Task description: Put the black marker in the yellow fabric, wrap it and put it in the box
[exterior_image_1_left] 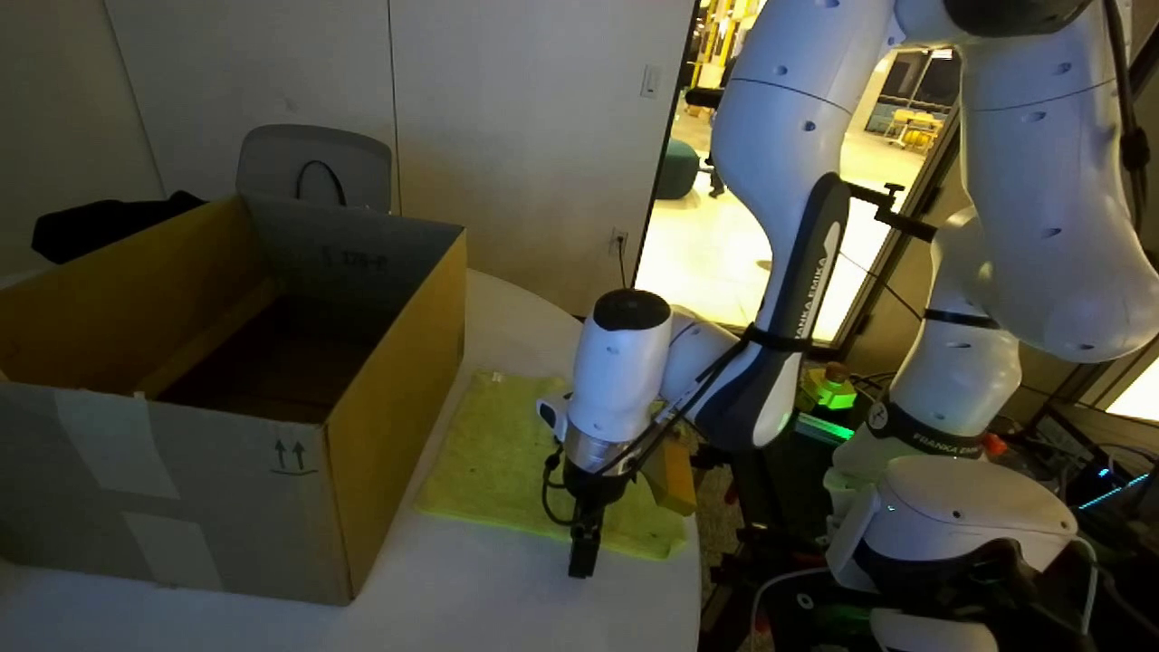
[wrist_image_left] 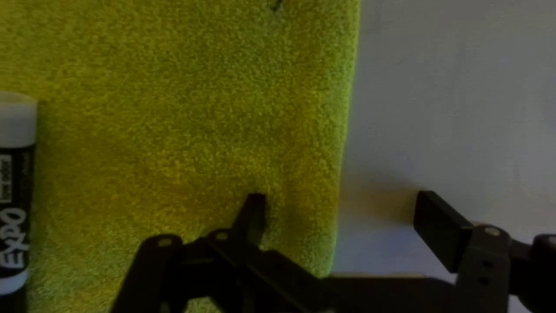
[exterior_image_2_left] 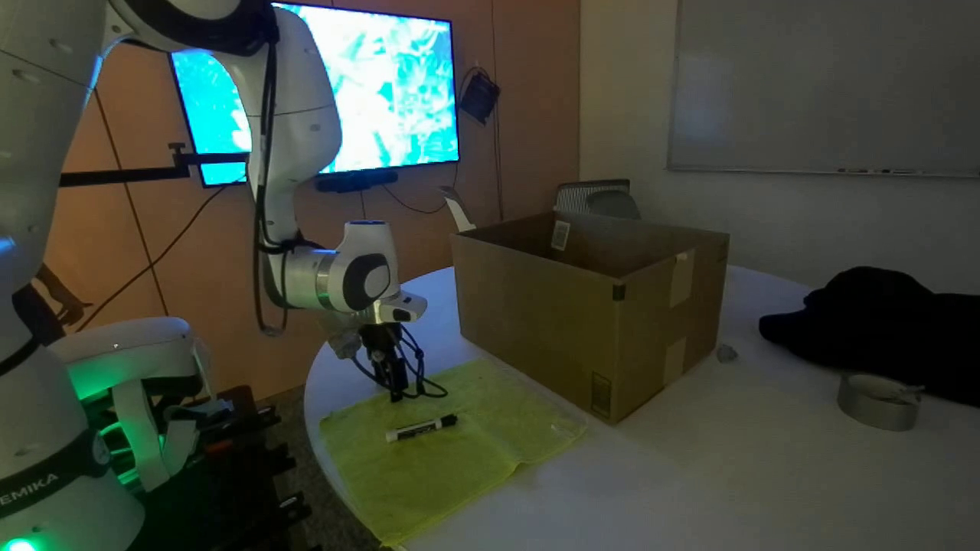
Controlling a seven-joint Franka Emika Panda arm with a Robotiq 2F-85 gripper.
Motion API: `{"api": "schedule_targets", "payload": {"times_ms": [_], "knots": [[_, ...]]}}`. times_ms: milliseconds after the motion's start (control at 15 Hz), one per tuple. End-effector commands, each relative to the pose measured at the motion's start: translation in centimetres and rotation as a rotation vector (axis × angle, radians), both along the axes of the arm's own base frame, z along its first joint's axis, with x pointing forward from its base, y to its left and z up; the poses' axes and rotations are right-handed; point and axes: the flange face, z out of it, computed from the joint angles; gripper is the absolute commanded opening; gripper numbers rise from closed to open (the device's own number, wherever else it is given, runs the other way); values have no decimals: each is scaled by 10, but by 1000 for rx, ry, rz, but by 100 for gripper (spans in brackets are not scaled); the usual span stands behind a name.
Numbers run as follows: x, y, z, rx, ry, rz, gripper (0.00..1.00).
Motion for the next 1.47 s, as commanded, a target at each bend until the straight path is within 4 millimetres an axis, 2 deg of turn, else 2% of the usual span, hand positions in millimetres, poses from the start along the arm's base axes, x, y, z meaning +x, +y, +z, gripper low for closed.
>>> {"api": "schedule_targets", "payload": {"times_ms": [0, 333, 400, 533, 667, 733, 1000, 1200, 1400], "knots": [[2, 3, -8, 39, 27, 14, 57], [0, 7, -3, 73, 56, 15, 19], [1, 9, 1, 79, 59, 15, 14], [2, 11, 11, 90, 59, 19, 9], [0, 13, 19, 89, 56, 19, 8], [-2, 13, 24, 85, 55, 19, 11], [-13, 7, 55, 53, 13, 1, 12], [-27, -11, 80, 15, -24, -31, 11], [-38, -33, 93, -19, -36, -88, 12]]}}
